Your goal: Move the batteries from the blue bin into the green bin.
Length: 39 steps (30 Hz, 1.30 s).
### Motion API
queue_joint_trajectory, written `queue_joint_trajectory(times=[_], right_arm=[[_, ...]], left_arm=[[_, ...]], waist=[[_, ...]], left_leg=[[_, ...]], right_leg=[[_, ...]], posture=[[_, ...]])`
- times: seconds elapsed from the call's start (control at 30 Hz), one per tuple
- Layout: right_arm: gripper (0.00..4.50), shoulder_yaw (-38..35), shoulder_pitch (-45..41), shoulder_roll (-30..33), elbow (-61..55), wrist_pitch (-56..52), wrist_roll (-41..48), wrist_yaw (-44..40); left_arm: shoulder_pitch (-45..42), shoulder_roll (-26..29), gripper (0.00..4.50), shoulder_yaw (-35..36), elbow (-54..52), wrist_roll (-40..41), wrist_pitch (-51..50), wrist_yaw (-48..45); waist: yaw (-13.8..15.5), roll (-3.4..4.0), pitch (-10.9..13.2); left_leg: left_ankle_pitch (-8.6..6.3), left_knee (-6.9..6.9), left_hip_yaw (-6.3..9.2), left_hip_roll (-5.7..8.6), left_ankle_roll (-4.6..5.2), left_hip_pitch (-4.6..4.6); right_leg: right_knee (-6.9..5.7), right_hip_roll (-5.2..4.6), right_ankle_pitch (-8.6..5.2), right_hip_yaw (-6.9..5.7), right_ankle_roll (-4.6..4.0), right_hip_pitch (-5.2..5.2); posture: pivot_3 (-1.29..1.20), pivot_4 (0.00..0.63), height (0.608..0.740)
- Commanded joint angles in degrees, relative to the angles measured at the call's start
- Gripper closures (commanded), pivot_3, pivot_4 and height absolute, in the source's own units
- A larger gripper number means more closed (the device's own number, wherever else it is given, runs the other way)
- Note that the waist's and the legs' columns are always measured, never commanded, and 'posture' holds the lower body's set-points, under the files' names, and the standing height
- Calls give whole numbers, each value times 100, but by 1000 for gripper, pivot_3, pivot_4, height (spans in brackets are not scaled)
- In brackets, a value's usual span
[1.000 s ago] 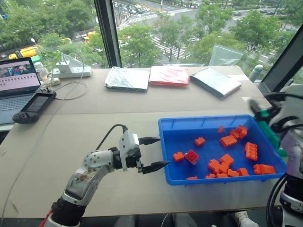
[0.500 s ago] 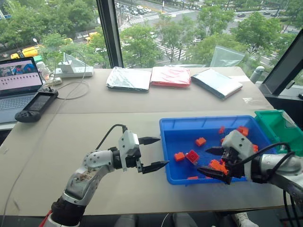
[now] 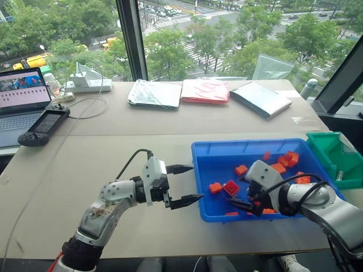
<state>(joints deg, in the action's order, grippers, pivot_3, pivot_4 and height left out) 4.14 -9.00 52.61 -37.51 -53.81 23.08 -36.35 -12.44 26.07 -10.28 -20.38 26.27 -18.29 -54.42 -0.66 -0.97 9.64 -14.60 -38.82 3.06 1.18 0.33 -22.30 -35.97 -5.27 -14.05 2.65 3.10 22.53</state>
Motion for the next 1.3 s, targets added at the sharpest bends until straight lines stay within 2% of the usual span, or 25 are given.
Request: queue_joint_trajectory(times=[0.03, 0.4, 0.5, 0.73, 0.97, 1.17, 1.3], right_arm=[[46, 69, -189, -114, 2, -150, -128, 180], [46, 122, -266, -292, 121, -370, -186, 299], [769, 140, -289, -336, 166, -354, -216, 325], [3075, 124, -312, -419, 253, -352, -306, 398], [3072, -200, -369, -353, 275, -381, -250, 430], [3072, -1140, -527, -137, 1017, -103, -566, 691], [3072, -1460, -539, -61, 1383, 32, -903, 994]], left_arm=[[-2, -31, 0, 51, -92, 71, 166, -49], [1, -31, 0, 37, -59, 33, 220, -56], [2, -29, 0, 37, -61, 30, 219, -53], [2, -18, 0, 37, -57, 9, 216, -48], [2, -15, 0, 35, -45, -1, 214, -50], [19, -7, 0, 27, -62, -3, 199, -46], [30, 1, 0, 26, -65, -1, 193, -49]], waist=[[0, 0, 0], [-1, 0, 0], [-1, 0, 0], [-2, 0, 0], [-2, 0, 0], [4, 0, 0], [2, 0, 0]], left_leg=[[0, 0, 0, 0, 0, 0], [0, 0, 0, 1, 0, -1], [0, 0, 0, 1, 0, -1], [0, 0, 0, 2, 0, 0], [0, 0, 0, 3, 0, -1], [0, -1, -1, 8, 0, -1], [0, 1, -5, 7, 0, -1]], right_leg=[[0, 0, 0, 0, 0, 0], [-1, -1, 1, 0, -1, 1], [-1, -1, 0, 0, -1, 2], [-2, 0, 1, 0, -1, 2], [-2, -1, 1, 0, -1, 2], [-3, -2, 1, 1, -1, 2], [-3, -2, 1, 1, -1, 3]], posture=[[0, 150, 740], [0, 150, 740], [0, 150, 740], [0, 150, 740], [0, 150, 740], [0, 150, 740], [0, 150, 740]])
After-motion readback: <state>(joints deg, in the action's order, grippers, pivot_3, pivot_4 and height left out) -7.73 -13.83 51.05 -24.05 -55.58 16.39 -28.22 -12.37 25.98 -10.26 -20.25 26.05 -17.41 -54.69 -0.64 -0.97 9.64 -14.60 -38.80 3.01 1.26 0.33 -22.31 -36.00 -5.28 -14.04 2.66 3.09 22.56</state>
